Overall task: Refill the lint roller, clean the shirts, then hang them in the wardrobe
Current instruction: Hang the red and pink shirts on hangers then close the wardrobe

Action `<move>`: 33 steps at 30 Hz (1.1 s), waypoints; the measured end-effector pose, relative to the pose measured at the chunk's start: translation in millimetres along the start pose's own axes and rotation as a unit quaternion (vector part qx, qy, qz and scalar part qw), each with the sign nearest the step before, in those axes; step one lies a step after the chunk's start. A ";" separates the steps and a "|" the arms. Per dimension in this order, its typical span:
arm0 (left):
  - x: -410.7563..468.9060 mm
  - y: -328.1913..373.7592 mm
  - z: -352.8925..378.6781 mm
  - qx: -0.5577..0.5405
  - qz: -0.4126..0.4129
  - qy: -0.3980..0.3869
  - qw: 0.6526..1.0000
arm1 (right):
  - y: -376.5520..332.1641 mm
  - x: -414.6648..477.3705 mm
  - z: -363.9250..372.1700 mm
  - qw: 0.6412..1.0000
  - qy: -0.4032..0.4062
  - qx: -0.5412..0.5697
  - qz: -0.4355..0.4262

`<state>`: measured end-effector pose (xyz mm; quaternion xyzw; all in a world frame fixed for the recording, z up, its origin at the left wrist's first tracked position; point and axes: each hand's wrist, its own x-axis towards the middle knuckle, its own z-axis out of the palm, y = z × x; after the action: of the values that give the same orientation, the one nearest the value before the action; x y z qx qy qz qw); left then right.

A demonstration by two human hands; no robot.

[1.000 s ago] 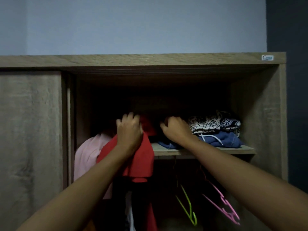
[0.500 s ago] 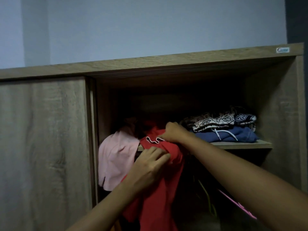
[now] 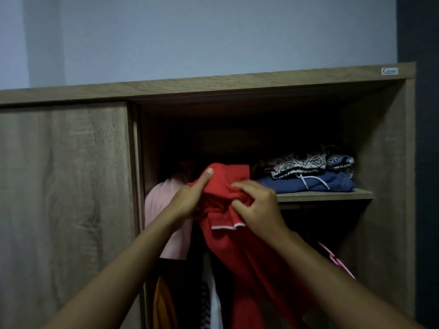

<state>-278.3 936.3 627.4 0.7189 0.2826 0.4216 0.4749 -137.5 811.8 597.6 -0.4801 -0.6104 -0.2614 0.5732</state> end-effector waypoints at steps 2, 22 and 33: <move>3.8 -5.5 9.3 0.018 0.025 0.007 0.999 | 3.5 -26.5 1.7 1.000 -0.025 0.011 0.003; -101.8 -21.3 21.2 0.365 0.498 -0.106 0.779 | -19.7 -14.7 -15.2 0.856 -0.003 0.293 0.426; -96.2 -23.2 -47.0 0.383 0.440 0.006 0.812 | -28.3 -19.2 -39.7 0.881 -0.081 0.238 0.401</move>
<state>-366.2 888.6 582.6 0.8877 0.0774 0.4474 -0.0764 -147.0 760.4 594.1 -0.5529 -0.4536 0.1839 0.6743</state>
